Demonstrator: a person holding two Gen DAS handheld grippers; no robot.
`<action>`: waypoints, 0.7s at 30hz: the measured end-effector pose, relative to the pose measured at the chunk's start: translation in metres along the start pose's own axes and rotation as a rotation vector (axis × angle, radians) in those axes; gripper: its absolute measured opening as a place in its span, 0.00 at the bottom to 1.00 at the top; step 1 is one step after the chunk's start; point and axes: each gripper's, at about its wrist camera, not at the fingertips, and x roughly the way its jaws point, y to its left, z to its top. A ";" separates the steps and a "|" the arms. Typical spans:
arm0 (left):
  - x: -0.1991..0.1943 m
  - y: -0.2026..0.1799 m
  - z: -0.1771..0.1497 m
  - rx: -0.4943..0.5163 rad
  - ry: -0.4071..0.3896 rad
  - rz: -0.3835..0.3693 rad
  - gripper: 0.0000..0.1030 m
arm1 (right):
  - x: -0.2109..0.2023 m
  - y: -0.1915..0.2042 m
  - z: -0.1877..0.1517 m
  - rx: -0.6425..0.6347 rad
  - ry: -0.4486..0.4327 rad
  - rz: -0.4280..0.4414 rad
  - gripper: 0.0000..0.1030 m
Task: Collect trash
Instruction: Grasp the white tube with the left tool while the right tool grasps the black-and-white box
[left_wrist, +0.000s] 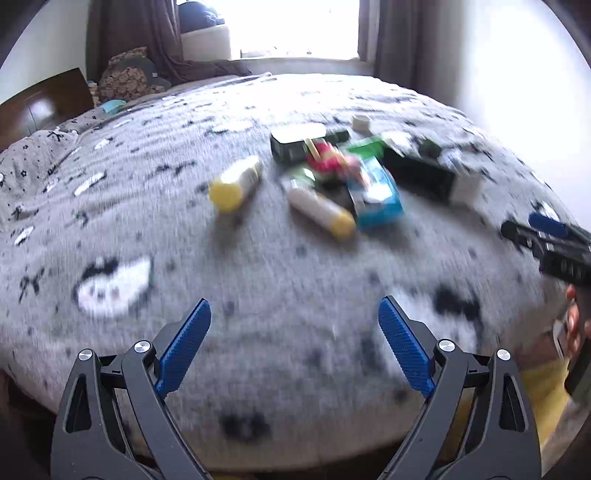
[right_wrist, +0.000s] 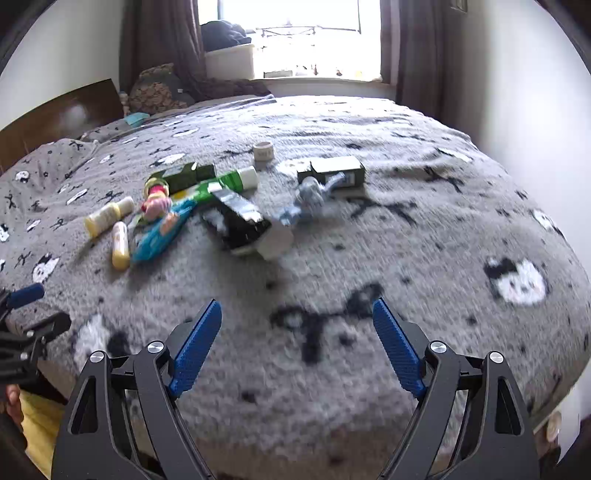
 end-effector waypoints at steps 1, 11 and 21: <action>0.006 -0.001 0.007 -0.007 -0.001 0.006 0.84 | 0.004 0.001 0.005 -0.004 -0.003 -0.001 0.82; 0.052 0.005 0.051 -0.083 0.026 0.027 0.68 | 0.039 0.024 0.042 -0.106 -0.042 -0.006 0.65; 0.092 -0.010 0.060 -0.083 0.113 -0.010 0.57 | 0.079 0.043 0.049 -0.180 0.010 -0.011 0.36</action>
